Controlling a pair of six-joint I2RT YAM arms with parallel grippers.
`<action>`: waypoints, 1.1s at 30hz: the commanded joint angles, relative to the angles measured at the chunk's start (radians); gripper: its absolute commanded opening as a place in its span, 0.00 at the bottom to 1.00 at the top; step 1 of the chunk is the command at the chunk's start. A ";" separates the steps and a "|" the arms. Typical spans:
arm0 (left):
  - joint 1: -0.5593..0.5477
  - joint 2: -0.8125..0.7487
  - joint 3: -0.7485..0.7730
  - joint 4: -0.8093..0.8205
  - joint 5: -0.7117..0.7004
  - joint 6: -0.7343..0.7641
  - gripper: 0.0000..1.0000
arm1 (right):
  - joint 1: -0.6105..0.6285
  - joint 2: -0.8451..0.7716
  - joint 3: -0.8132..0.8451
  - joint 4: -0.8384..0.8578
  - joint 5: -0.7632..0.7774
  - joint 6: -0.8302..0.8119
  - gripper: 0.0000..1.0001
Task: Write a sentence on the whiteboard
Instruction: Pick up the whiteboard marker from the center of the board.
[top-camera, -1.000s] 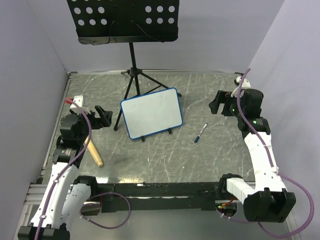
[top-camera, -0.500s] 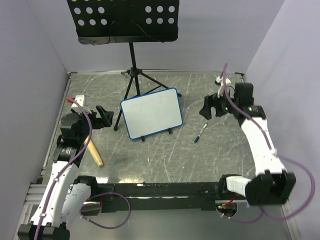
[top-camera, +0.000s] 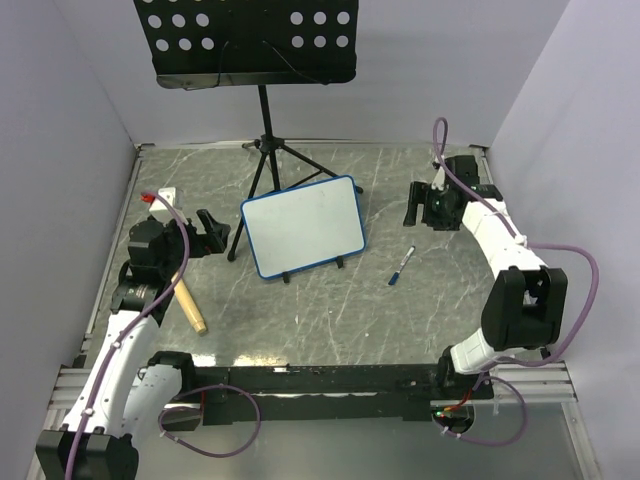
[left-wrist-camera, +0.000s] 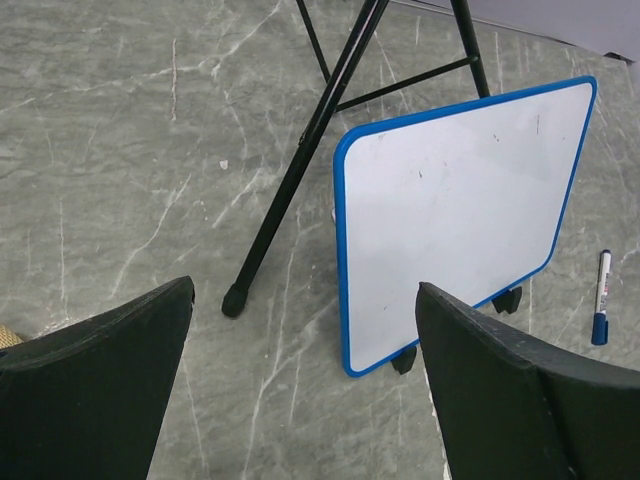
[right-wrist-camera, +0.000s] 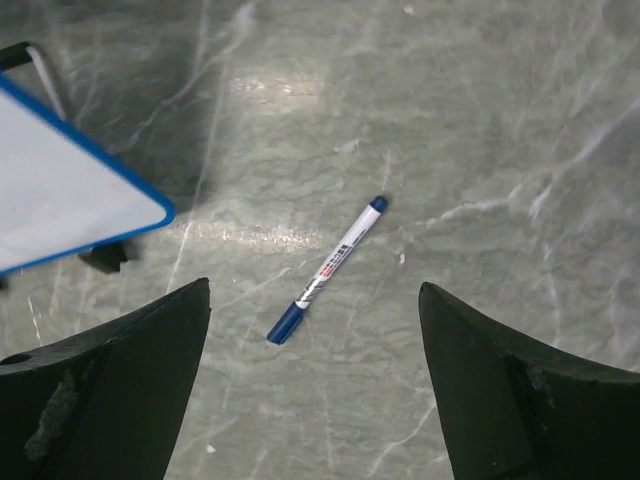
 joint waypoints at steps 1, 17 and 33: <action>0.006 0.013 0.049 0.015 0.012 0.024 0.97 | 0.023 0.012 -0.031 -0.009 0.118 0.164 0.86; 0.006 0.034 0.050 0.012 0.009 0.032 0.97 | 0.081 0.215 -0.095 0.071 0.158 0.301 0.64; 0.006 -0.007 0.038 0.044 0.079 0.043 0.97 | 0.093 0.325 -0.068 0.061 0.193 0.297 0.36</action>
